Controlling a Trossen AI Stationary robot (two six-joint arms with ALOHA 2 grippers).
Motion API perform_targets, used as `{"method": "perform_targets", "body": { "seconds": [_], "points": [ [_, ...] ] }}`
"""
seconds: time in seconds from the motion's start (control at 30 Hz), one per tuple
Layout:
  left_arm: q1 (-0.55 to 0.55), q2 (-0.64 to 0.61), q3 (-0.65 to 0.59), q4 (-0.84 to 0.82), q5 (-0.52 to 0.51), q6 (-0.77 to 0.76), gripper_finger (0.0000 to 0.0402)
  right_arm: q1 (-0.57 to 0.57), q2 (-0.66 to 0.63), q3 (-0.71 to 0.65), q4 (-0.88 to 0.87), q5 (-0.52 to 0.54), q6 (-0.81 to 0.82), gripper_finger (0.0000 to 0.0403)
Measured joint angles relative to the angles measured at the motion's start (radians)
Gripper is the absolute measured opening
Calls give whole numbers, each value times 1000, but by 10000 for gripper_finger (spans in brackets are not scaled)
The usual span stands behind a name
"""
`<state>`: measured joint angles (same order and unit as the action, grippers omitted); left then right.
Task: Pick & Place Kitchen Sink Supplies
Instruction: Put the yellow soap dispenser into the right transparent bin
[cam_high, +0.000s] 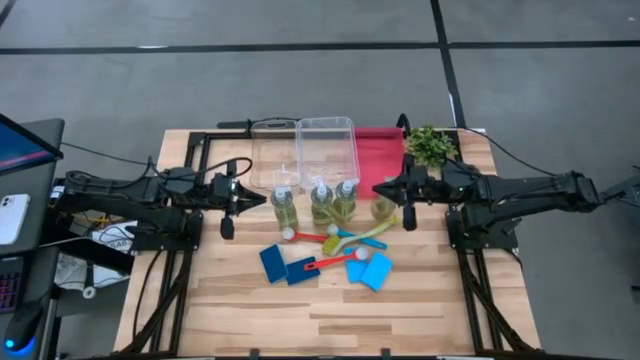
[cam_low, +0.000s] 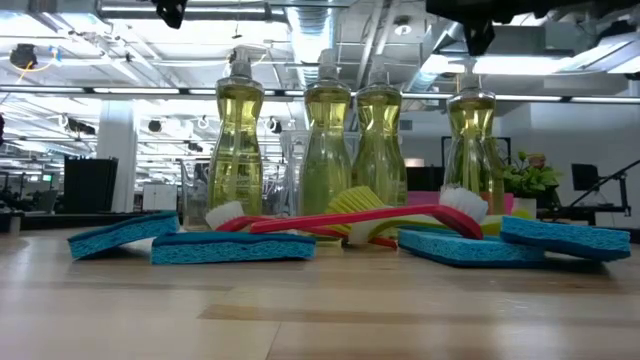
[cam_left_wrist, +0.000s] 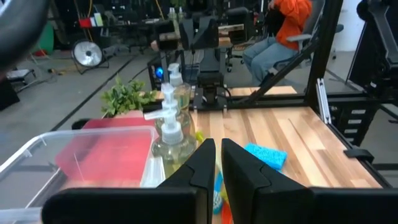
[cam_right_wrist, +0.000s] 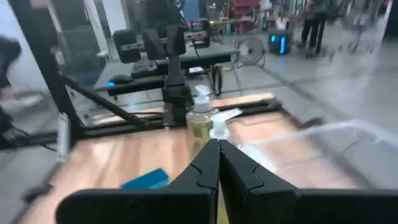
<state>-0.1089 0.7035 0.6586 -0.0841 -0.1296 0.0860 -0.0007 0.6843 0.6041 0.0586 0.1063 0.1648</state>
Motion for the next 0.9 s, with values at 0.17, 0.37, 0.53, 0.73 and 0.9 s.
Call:
{"method": "perform_targets", "body": {
  "seconds": [0.17, 0.37, 0.53, 0.73, 0.9],
  "points": [
    [0, 26, 0, 48, 0, -8, 30, 29, 38, 0, 32, -31, 97, 0],
    [-1, 70, 0, 48, 0, -21, 30, 53, 119, 0, 129, -28, 98, 0],
    [-3, 87, 0, 49, 0, -36, 30, 73, 165, 4, 173, -30, 89, 0],
    [-3, 89, 0, 51, 11, -94, 30, 106, 133, 33, 116, -30, 58, 0],
    [-3, 89, 0, 51, 14, -95, 30, 113, 59, 96, -61, -15, -11, 0]
  ]
}}
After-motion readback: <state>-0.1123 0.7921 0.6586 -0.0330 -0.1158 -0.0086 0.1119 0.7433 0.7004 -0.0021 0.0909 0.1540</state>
